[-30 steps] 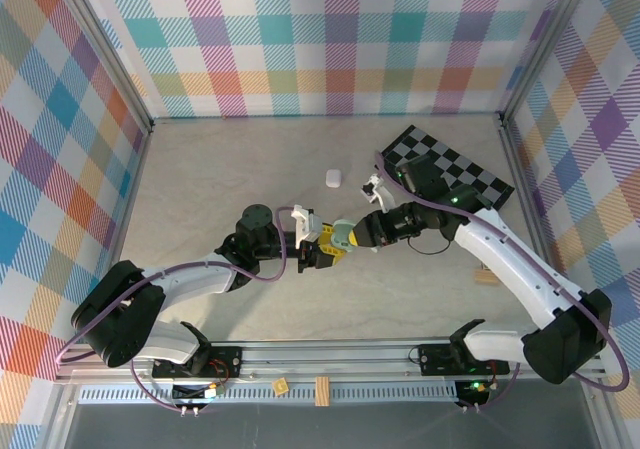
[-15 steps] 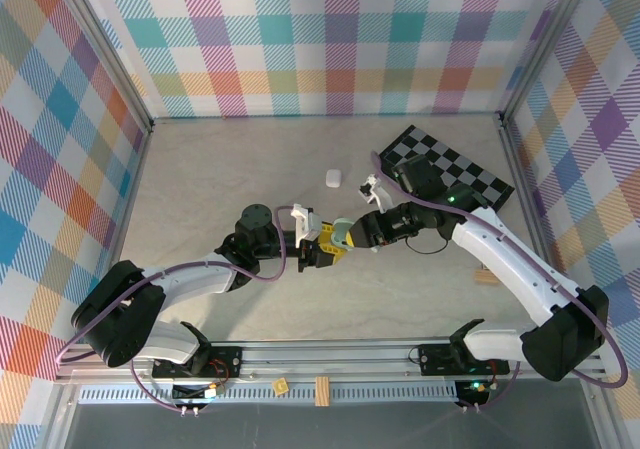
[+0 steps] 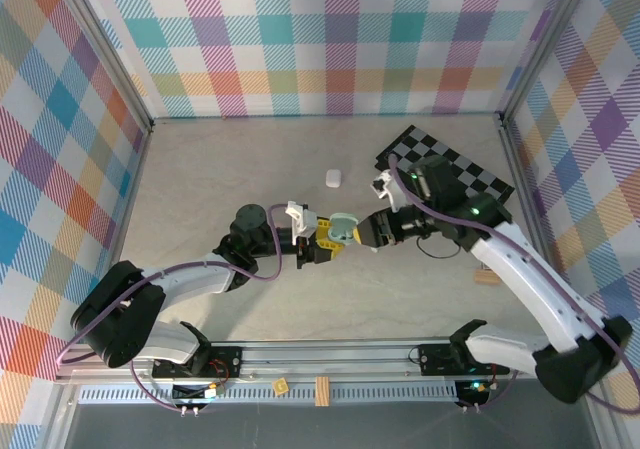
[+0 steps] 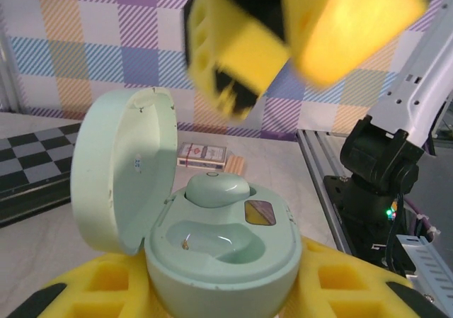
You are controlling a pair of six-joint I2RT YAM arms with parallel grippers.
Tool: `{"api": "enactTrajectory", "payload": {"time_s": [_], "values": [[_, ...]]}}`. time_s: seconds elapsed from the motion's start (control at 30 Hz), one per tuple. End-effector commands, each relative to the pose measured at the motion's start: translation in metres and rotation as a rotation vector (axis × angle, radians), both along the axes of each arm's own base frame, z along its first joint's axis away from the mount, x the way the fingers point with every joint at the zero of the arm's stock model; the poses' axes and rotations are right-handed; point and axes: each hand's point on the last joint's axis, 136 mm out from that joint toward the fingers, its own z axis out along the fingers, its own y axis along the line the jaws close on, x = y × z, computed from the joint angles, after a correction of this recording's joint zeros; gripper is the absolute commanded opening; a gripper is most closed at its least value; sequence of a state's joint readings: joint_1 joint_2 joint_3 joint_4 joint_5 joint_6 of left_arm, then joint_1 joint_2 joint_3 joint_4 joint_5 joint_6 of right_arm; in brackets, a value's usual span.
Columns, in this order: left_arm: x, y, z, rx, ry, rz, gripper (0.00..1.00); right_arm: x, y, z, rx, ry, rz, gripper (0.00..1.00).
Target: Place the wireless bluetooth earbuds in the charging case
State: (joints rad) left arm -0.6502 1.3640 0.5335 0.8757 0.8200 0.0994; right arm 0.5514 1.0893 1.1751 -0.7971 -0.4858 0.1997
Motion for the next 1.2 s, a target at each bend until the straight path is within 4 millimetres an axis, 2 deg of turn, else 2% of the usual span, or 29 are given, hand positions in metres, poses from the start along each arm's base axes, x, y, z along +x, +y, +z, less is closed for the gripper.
{"api": "enactTrajectory", "payload": {"time_s": [0.0,0.1,0.23,0.3,0.4,0.57,0.73,0.83,1.17], "values": [[-0.002,0.01,0.014,-0.048,-0.054,0.018,0.33,0.017,-0.021,0.009,0.031,-0.119,-0.113,0.51],[-0.003,0.017,0.013,-0.044,-0.053,0.036,0.33,0.04,-0.045,-0.009,0.018,-0.1,-0.276,0.52],[-0.007,0.022,0.013,-0.038,-0.052,0.046,0.33,0.066,-0.072,-0.061,-0.09,0.058,-0.473,0.53],[-0.009,0.024,0.014,-0.037,-0.054,0.048,0.33,0.071,-0.077,-0.088,-0.151,0.159,-0.528,0.56],[-0.011,0.026,0.014,-0.035,-0.056,0.052,0.33,0.076,-0.072,-0.125,-0.152,0.301,-0.588,0.57],[-0.013,0.028,0.016,-0.035,-0.061,0.056,0.33,0.072,-0.042,-0.174,-0.081,0.455,-0.585,0.59],[-0.015,0.029,0.017,-0.033,-0.065,0.052,0.33,0.066,-0.018,-0.205,-0.069,0.533,-0.576,0.59],[-0.016,0.029,0.019,-0.034,-0.067,0.05,0.33,0.065,-0.011,-0.219,-0.098,0.55,-0.582,0.6],[-0.019,0.032,0.021,-0.027,-0.069,0.048,0.33,0.082,-0.024,-0.245,-0.189,0.512,-0.669,0.6]]}}
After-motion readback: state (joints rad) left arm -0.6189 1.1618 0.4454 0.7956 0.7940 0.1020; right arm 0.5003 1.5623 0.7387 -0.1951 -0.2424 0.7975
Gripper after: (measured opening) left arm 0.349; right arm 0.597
